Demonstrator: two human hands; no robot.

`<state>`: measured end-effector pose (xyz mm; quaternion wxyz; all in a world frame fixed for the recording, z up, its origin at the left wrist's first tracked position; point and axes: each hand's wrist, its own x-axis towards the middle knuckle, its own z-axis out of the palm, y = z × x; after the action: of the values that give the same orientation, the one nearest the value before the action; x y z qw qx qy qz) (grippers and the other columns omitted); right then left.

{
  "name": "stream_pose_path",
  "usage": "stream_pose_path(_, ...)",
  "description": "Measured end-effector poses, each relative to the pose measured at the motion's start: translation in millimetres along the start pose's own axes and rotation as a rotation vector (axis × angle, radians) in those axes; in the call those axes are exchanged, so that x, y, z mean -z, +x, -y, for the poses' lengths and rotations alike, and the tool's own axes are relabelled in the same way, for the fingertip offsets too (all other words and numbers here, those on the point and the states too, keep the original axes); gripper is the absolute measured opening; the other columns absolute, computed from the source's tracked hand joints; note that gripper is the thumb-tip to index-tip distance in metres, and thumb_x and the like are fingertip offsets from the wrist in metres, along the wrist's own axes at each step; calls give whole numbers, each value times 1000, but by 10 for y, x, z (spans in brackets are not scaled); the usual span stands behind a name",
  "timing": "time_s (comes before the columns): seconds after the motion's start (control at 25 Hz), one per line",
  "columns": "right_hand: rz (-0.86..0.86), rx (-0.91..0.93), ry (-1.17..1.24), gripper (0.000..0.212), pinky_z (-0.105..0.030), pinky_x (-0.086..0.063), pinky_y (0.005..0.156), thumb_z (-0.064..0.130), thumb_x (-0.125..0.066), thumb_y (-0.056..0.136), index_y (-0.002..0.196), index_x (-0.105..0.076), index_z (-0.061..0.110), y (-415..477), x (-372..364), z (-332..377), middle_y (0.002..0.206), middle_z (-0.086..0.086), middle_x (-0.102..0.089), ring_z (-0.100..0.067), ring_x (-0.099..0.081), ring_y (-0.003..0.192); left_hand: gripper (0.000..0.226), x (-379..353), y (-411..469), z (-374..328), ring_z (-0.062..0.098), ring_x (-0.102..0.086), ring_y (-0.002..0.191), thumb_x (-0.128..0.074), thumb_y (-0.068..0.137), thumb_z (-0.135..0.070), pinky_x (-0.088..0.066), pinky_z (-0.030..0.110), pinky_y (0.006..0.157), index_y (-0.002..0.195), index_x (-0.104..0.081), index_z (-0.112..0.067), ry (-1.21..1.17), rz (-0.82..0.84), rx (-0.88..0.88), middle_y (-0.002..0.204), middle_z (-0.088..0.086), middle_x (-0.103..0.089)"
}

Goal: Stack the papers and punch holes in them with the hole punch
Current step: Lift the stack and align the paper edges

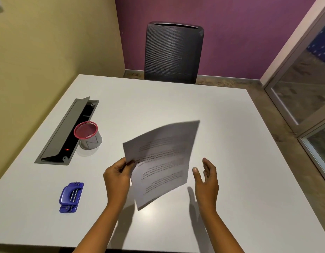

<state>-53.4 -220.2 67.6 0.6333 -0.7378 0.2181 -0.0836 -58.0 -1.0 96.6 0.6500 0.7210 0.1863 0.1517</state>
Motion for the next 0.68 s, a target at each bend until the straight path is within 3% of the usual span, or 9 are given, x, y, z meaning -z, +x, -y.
stream_pose_path(0.16,51,-232,27,64,-27,-37,92,24,-66,88,143,-32,22,-86,-9,-43,151,-4,-37,-23,-38,136,21,8,76,13,12,-67,82,-63,88,-5,-52,18,73,96,-70,-24,-174,-138,100,85,-12,-73)
stream_pose_path(0.24,108,-329,177,64,-28,-40,94,22,-69,86,141,-35,21,-132,-35,-92,145,-2,-44,-19,-47,126,26,-7,88,64,11,-67,87,-61,90,-5,-52,17,73,112,-67,-16,-283,-164,185,95,-7,-71)
stream_pose_path(0.36,178,-403,411,49,-27,-51,86,15,-69,85,130,-50,17,-134,-63,-118,127,-6,-63,-21,-61,112,30,-55,70,118,-1,-68,80,-58,91,-3,-54,12,67,119,-63,-12,-444,-176,309,98,-8,-70)
stream_pose_path(0.52,164,-279,400,23,-22,-57,75,4,-61,90,112,-65,10,-95,-25,34,108,-8,-73,-24,-68,102,24,-46,-5,189,-3,-69,78,-56,92,-5,-54,11,67,113,-64,-13,-533,-112,363,86,-13,-72)
stream_pose_path(0.6,134,-184,327,21,-21,-58,74,3,-60,90,105,-66,17,-62,17,116,103,-3,-74,-18,-71,93,16,31,0,203,0,-68,79,-57,92,-9,-56,15,73,102,-68,-15,-557,-58,310,83,-13,-73)
stream_pose_path(0.68,102,-110,263,23,-18,-57,72,4,-60,90,106,-65,20,-12,88,173,102,1,-73,-9,-71,86,9,170,76,218,0,-66,71,-60,89,-14,-56,15,68,89,-68,-17,-564,-55,251,76,-13,-71)
